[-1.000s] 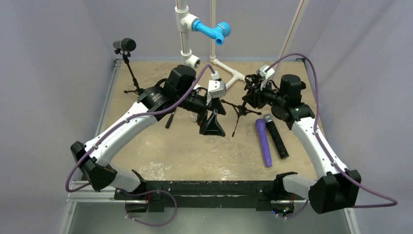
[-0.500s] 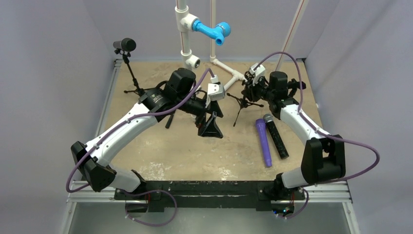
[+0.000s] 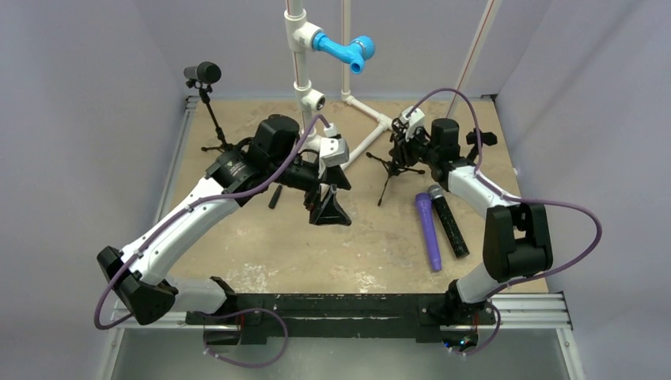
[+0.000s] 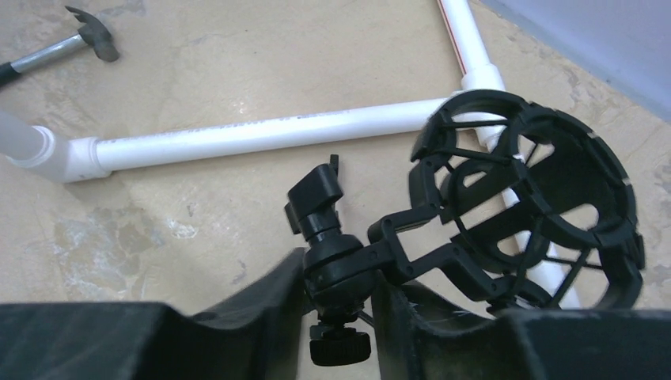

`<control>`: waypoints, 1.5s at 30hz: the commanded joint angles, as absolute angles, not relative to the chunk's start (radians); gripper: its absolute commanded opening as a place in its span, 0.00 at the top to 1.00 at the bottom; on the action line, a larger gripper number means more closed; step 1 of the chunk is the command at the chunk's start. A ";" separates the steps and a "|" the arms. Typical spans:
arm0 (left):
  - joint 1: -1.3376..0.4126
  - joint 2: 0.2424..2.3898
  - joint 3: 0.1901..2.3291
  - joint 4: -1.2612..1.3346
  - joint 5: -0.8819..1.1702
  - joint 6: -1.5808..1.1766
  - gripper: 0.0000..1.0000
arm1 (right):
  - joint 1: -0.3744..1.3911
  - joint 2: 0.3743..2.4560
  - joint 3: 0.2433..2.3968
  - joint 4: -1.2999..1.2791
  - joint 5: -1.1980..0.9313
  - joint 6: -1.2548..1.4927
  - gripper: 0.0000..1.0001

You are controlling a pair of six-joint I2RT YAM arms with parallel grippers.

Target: Remove the microphone from the stand

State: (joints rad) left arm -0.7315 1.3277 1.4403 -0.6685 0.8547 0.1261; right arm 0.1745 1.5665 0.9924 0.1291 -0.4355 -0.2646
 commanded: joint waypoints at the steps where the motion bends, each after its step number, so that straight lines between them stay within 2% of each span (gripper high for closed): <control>1: -0.722 1.227 1.407 -0.654 0.852 0.177 0.00 | 0.172 1.555 1.012 0.186 -0.405 -0.266 0.56; 9: -0.694 1.077 1.375 -0.776 0.712 0.235 0.00 | 0.171 1.433 1.015 0.013 -0.402 -0.277 0.25; 12: -0.656 1.007 1.353 -0.797 0.637 0.237 0.00 | 0.171 1.370 1.006 -0.087 -0.412 -0.291 0.19; 19: -0.462 0.851 1.342 -0.792 0.514 0.123 0.00 | 0.171 1.205 0.990 -0.283 -0.441 -0.309 0.14; 26: -0.360 0.737 1.284 -0.770 0.243 0.101 0.00 | 0.171 1.086 0.990 -0.392 -0.435 -0.287 0.12; 32: -0.250 0.719 1.201 -0.675 -0.028 0.045 0.00 | 0.170 0.992 0.992 -0.458 -0.433 -0.275 0.10; 38: -0.021 0.771 1.034 -0.398 -0.005 -0.035 0.00 | 0.171 0.925 0.985 -0.469 -0.440 -0.249 0.09; 45: 0.148 0.904 0.793 0.166 0.121 -0.104 0.00 | 0.171 0.938 0.952 -0.444 -0.460 -0.240 0.08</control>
